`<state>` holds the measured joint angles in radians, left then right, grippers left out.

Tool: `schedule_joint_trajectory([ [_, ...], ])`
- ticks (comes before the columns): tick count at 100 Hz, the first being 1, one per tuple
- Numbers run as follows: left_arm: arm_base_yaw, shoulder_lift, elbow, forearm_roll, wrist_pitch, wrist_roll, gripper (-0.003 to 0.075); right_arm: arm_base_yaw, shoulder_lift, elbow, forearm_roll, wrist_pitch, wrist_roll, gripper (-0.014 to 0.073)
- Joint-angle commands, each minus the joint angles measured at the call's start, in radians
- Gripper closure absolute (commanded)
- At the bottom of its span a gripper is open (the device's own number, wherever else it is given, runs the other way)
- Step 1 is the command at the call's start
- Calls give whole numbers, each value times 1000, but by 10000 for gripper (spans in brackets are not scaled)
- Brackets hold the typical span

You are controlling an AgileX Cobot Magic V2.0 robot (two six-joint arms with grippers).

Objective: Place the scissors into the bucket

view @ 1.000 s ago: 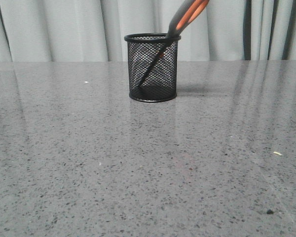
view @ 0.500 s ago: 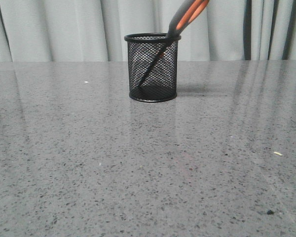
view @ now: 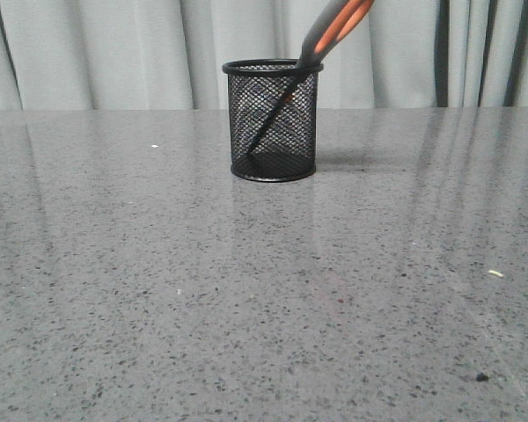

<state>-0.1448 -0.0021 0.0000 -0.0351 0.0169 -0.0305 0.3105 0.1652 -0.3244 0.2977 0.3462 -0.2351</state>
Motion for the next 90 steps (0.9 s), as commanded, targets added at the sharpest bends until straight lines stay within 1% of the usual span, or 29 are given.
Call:
schedule_joint_trajectory([
  [1, 33, -15, 9, -9, -106, -26, 740, -3, 9, -28, 6, -89, -6, 667],
  [13, 37, -15, 41, -4, -132, -26, 740, -3, 9, -28, 6, -89, -6, 667],
  [18, 37, -15, 41, -6, -98, -26, 740, -3, 9, -28, 6, -89, -6, 667],
  [90, 37, -29, 40, -6, -104, -26, 740, -3, 9, -28, 6, -89, -6, 667],
])
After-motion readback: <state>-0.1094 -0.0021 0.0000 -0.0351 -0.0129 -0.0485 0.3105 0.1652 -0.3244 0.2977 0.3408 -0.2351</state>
